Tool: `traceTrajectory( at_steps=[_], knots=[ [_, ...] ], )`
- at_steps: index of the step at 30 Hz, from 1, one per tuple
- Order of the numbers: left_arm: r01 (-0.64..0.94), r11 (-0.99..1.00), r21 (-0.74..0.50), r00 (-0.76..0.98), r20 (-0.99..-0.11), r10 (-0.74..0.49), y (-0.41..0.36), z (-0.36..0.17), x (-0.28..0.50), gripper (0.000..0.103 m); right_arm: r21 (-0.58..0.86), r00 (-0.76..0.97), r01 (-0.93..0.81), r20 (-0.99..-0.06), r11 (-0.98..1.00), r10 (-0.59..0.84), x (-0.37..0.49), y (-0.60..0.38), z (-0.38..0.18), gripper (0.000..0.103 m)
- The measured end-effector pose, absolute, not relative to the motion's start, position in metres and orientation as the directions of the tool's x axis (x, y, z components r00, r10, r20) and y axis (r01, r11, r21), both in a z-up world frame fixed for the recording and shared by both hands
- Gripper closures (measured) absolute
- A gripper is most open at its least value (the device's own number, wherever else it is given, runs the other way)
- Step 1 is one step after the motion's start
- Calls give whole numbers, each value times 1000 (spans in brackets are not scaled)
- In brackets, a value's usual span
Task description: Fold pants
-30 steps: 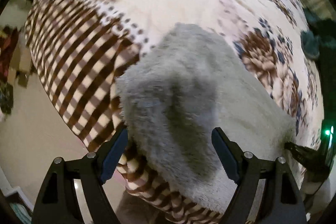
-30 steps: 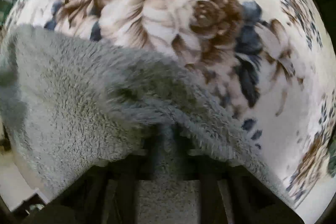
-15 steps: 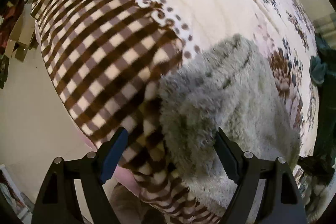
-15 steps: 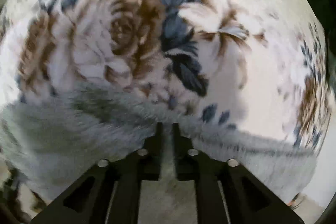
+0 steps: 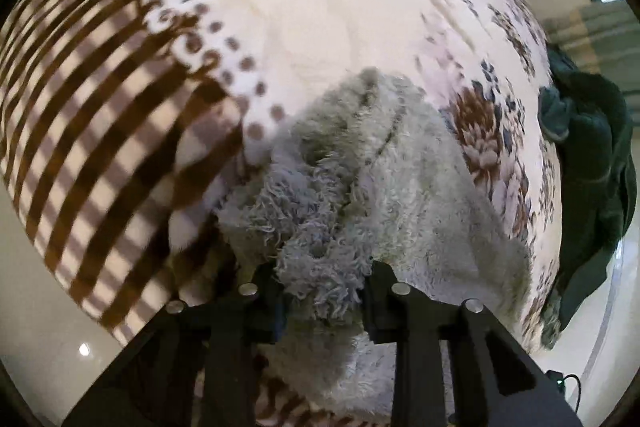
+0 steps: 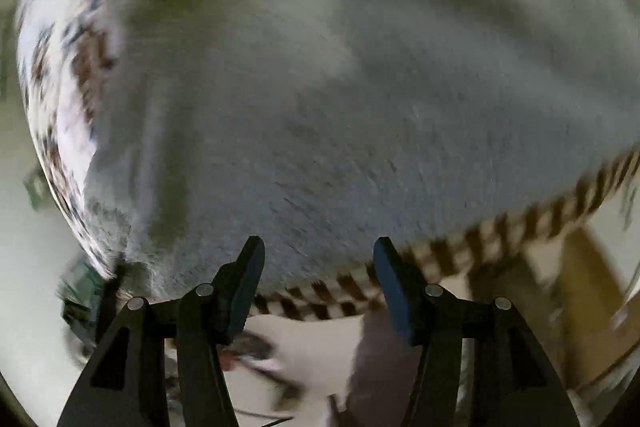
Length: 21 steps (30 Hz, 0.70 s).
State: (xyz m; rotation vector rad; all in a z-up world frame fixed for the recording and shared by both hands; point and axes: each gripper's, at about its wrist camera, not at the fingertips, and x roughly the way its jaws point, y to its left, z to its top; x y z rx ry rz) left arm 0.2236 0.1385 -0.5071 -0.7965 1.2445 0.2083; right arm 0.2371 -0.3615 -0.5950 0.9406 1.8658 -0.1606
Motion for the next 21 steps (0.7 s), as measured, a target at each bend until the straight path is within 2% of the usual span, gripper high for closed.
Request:
traceTrajectory(
  at_steps=[2, 3, 6, 13, 16, 21],
  knots=[
    [-525, 738, -424, 362, -896, -257, 138, -501, 222, 82, 301, -158, 709, -814, 638, 559, 223, -365, -606, 44],
    [-517, 744, -424, 368, -894, -254, 138, -499, 222, 83, 313, -129, 725, -814, 614, 567, 216, -365, -612, 48],
    [-512, 741, -435, 392, -886, -249, 141, -491, 219, 85, 303, -88, 748, -836, 590, 541, 211, -369, -615, 95],
    [-514, 700, -495, 457, -849, -265, 159, -460, 219, 87, 377, -16, 689, -846, 619, 533, 194, -352, -569, 98],
    [-515, 710, -481, 450, -856, -254, 165, -457, 220, 87, 401, -15, 662, -838, 633, 546, 184, -353, -549, 98],
    [-539, 712, -450, 423, -875, -234, 178, -472, 222, 87, 389, -56, 662, -826, 640, 560, 183, -339, -553, 98]
  ],
)
